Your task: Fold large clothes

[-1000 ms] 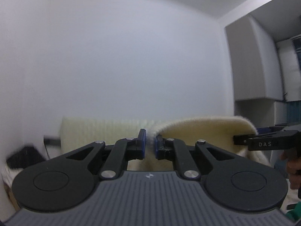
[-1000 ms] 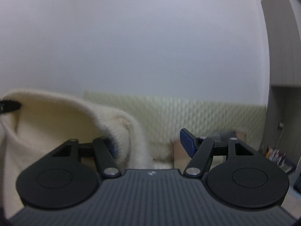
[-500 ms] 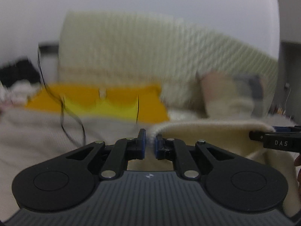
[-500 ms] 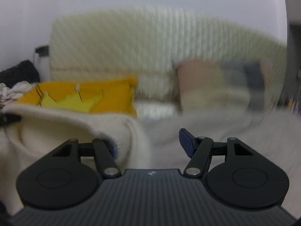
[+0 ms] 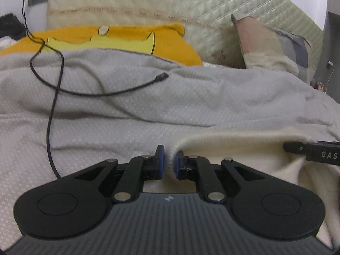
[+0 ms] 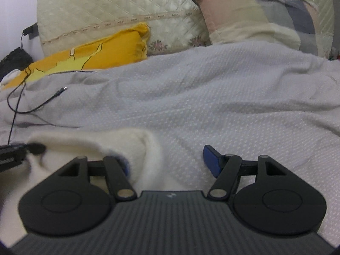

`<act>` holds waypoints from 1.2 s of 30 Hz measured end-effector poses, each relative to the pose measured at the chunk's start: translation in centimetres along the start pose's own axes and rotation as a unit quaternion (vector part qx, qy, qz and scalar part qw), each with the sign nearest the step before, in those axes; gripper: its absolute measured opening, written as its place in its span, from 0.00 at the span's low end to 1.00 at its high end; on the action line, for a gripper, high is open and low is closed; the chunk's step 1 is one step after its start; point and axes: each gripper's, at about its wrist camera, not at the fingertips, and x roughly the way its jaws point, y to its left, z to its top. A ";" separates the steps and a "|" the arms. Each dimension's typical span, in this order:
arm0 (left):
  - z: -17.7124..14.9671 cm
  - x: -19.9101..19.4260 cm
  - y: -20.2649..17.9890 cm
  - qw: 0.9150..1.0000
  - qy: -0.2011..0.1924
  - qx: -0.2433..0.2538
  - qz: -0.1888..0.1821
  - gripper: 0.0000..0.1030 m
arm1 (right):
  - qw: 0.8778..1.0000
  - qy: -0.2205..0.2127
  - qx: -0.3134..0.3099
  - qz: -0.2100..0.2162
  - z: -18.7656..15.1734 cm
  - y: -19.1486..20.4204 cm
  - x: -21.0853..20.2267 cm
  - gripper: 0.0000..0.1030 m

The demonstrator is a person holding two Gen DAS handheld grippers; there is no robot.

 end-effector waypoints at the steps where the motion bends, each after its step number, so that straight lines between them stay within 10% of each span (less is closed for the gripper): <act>1: 0.0 -0.5 -0.2 1.000 0.001 0.002 -0.003 0.12 | 1.000 0.001 0.002 0.003 0.0 -0.1 -0.2 0.65; 5: 0.4 -2.0 -0.7 1.000 0.017 0.013 -0.010 0.58 | 1.000 0.006 0.005 0.012 0.1 0.0 -1.0 0.65; 8: 0.6 -4.9 -1.7 1.000 0.006 0.030 0.002 0.67 | 1.000 0.003 0.004 0.012 0.3 0.5 -3.0 0.65; 22: -0.1 -27.7 -4.8 0.999 -0.045 0.027 -0.010 0.69 | 0.998 -0.054 -0.012 0.026 -1.4 1.5 -24.0 0.65; 36: -7.4 -51.7 -6.5 0.996 -0.084 0.028 0.011 0.69 | 0.992 -0.113 -0.010 0.048 -10.0 2.0 -46.9 0.65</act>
